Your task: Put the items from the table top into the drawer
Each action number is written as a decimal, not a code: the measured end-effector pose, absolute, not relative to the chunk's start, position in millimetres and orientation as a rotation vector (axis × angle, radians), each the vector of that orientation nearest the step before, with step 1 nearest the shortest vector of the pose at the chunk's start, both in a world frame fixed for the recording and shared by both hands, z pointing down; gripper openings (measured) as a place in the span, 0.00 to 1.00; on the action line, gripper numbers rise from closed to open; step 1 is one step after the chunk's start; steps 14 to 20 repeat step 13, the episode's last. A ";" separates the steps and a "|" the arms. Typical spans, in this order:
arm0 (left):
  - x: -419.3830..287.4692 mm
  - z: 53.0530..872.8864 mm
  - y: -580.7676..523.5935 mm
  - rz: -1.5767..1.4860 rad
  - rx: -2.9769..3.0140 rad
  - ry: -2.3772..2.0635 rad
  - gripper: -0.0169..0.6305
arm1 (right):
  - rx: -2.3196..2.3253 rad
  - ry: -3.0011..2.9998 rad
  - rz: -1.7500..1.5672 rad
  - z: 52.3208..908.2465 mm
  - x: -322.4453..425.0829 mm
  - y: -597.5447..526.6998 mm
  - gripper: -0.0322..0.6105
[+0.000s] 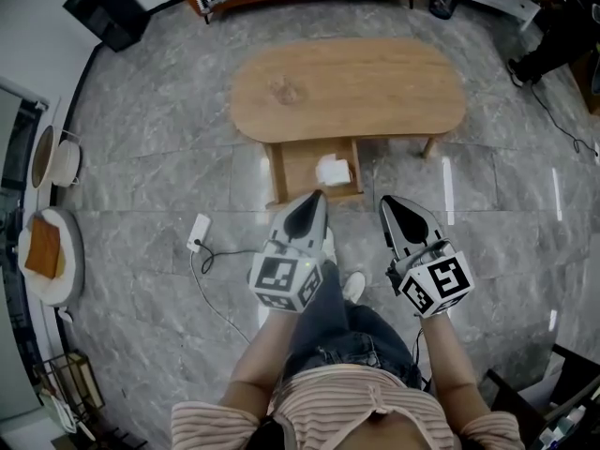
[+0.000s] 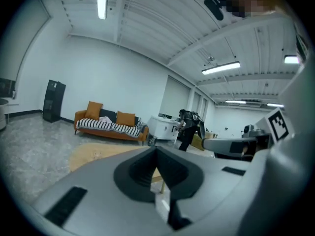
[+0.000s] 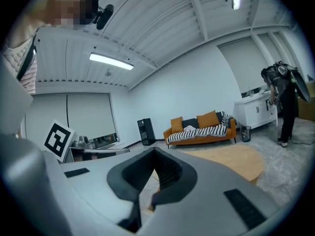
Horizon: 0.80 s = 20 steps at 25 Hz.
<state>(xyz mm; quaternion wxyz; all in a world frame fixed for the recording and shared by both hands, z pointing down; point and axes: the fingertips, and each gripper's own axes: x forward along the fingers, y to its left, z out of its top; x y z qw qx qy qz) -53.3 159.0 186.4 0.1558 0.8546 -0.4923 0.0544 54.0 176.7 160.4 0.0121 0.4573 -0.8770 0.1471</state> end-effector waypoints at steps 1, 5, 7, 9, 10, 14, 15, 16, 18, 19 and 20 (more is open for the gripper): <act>-53.7 180.2 161.8 0.155 2.459 -1.417 0.05 | 1.429 -2.740 0.445 154.5 54.6 178.3 0.06; -56.1 158.2 169.8 0.140 2.496 -1.448 0.05 | 1.445 -2.768 0.386 132.2 59.1 182.1 0.06; -57.0 146.7 174.4 0.131 2.515 -1.458 0.05 | 1.460 -2.782 0.358 119.8 61.8 186.3 0.06; -58.7 136.8 180.1 0.132 2.534 -1.468 0.05 | 1.477 -2.792 0.343 109.6 63.6 192.5 0.06; -59.8 132.4 182.6 0.131 2.541 -1.472 0.05 | 1.484 -2.797 0.338 105.0 64.0 195.2 0.06; -62.8 118.0 189.0 0.115 2.554 -1.484 0.05 | 1.501 -2.813 0.319 90.1 65.0 202.0 0.06; -62.8 118.0 189.0 0.115 2.554 -1.484 0.05 | 1.501 -2.813 0.319 90.1 65.0 202.0 0.06; -62.8 118.0 189.0 0.115 2.554 -1.484 0.05 | 1.501 -2.813 0.319 90.1 65.0 202.0 0.06; -62.8 118.0 189.0 0.115 2.554 -1.484 0.05 | 1.501 -2.813 0.319 90.1 65.0 202.0 0.06; -62.8 118.0 189.0 0.115 2.554 -1.484 0.05 | 1.501 -2.813 0.319 90.1 65.0 202.0 0.06; -62.8 118.0 189.0 0.115 2.554 -1.484 0.05 | 1.501 -2.813 0.319 90.1 65.0 202.0 0.06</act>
